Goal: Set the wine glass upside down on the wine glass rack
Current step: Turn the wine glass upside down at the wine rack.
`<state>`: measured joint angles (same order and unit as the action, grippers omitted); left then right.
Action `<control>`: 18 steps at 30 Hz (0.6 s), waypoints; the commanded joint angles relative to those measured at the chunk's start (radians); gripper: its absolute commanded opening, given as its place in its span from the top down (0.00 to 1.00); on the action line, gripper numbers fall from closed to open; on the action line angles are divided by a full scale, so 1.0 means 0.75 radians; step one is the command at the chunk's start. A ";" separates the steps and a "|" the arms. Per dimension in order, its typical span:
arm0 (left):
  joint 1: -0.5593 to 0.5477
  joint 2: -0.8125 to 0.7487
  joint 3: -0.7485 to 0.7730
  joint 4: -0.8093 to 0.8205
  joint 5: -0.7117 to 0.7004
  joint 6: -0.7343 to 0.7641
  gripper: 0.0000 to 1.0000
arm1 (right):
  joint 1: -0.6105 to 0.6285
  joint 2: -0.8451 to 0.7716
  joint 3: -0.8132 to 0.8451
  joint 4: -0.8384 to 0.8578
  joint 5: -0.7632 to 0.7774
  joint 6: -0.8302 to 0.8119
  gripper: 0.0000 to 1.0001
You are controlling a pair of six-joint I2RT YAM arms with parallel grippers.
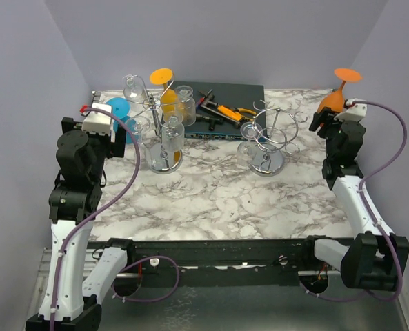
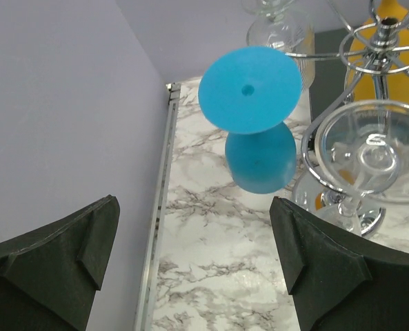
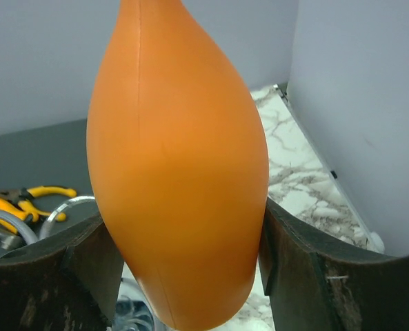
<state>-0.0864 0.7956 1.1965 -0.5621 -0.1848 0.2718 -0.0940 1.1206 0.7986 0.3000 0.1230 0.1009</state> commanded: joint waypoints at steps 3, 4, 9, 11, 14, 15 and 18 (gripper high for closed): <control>0.009 -0.088 -0.127 0.019 -0.042 -0.092 0.01 | -0.018 0.061 -0.142 0.226 0.085 -0.066 0.33; 0.012 -0.095 -0.132 0.008 -0.016 -0.100 0.01 | -0.018 0.074 -0.167 0.244 0.086 -0.074 0.32; 0.013 -0.156 -0.166 -0.050 0.093 -0.119 0.01 | -0.021 0.153 -0.265 0.306 0.017 -0.084 0.31; 0.013 -0.184 -0.181 -0.071 0.145 -0.126 0.01 | -0.020 0.177 -0.297 0.336 -0.028 -0.089 0.31; 0.013 -0.217 -0.202 -0.089 0.201 -0.140 0.01 | -0.020 0.205 -0.348 0.398 -0.090 -0.110 0.30; 0.012 -0.224 -0.207 -0.092 0.216 -0.152 0.01 | -0.021 0.220 -0.357 0.407 -0.114 -0.113 0.30; 0.012 -0.237 -0.229 -0.100 0.281 -0.196 0.01 | -0.020 0.262 -0.373 0.447 -0.201 -0.120 0.30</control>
<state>-0.0841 0.6384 1.0466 -0.6128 -0.0795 0.1848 -0.1040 1.2819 0.5365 0.5220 0.0772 0.0345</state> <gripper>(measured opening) 0.987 0.710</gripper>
